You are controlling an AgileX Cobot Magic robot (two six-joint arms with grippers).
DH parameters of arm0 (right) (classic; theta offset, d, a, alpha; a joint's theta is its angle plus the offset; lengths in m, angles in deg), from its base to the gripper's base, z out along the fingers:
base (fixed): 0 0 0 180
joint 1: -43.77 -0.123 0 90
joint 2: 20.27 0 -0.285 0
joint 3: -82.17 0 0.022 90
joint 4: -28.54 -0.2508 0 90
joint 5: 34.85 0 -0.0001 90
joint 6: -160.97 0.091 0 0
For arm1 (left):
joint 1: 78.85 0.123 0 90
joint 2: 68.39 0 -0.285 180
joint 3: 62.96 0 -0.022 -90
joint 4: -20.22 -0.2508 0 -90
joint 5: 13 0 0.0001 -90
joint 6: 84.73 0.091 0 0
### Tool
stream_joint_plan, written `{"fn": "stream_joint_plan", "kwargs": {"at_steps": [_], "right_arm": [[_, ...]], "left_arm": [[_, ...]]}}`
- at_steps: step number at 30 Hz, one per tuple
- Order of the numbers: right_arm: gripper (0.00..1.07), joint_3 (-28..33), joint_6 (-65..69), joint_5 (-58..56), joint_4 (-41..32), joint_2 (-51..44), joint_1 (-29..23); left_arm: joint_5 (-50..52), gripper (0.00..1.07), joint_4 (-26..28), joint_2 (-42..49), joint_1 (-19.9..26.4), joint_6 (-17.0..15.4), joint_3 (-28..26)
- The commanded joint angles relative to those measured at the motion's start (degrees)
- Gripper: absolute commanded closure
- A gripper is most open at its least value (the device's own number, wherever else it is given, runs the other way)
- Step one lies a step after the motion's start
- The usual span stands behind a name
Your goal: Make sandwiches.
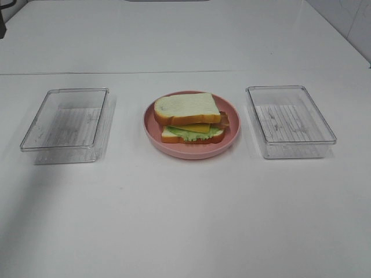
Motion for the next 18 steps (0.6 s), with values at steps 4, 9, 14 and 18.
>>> {"fn": "stream_joint_plan", "kwargs": {"at_steps": [4,9,14,18], "right_arm": [[0.09,0.11,-0.74,0.29,-0.34,-1.38,0.06],[0.09,0.11,-0.74,0.29,-0.34,-1.38,0.06],[0.09,0.11,-0.74,0.29,-0.34,-1.38,0.06],[0.09,0.11,-0.74,0.29,-0.52,-1.38,0.06]], "left_arm": [[13.58,0.22,0.0,27.5,-0.23,1.89,28.07],[16.33,0.22,-0.34,42.28,-0.23,1.89,40.51],[15.53,0.22,-0.34,59.64,-0.23,1.89,53.23],[11.52,0.22,0.0,74.37,-0.23,1.83,58.9]]}}
